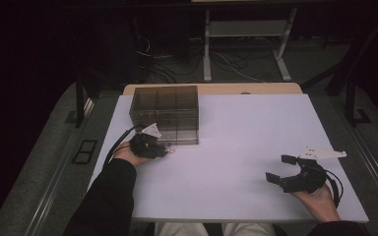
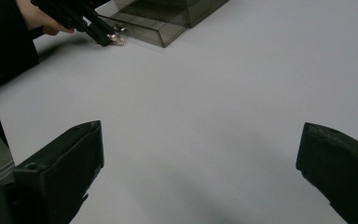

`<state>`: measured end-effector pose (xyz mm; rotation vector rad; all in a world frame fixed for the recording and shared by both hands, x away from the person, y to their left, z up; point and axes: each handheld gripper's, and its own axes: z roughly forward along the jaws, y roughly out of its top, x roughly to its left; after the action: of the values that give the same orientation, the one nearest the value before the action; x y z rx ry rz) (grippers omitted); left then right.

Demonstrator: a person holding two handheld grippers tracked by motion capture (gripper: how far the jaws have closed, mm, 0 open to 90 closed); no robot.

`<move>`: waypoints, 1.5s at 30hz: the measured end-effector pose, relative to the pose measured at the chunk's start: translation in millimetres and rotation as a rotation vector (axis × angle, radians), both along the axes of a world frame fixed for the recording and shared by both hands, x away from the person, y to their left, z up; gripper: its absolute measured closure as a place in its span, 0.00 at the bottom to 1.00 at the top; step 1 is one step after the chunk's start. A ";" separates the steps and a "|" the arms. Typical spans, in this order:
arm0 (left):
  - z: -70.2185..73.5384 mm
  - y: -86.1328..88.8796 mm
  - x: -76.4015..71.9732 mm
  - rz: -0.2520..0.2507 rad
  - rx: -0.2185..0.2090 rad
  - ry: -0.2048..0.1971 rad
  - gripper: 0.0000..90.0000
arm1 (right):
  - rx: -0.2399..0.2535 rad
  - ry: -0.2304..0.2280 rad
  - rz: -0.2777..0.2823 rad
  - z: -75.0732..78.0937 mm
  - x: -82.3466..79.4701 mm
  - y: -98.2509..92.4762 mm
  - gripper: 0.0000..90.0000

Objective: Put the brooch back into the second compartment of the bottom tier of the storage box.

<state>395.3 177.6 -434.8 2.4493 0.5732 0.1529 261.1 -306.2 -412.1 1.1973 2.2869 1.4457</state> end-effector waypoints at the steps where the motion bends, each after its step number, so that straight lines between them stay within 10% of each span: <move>1: 0.1 -0.1 0.0 0.000 0.001 0.001 0.85 | 0.000 0.001 0.001 0.0 -0.1 0.0 0.00; 45: 26.5 6.4 -0.6 -0.014 -0.021 0.003 0.87 | 0.004 0.002 -0.003 0.0 -0.2 -0.5 0.01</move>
<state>394.7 184.0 -408.3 2.4328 0.5560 0.1368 260.9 -306.7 -412.1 1.2036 2.2841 1.4490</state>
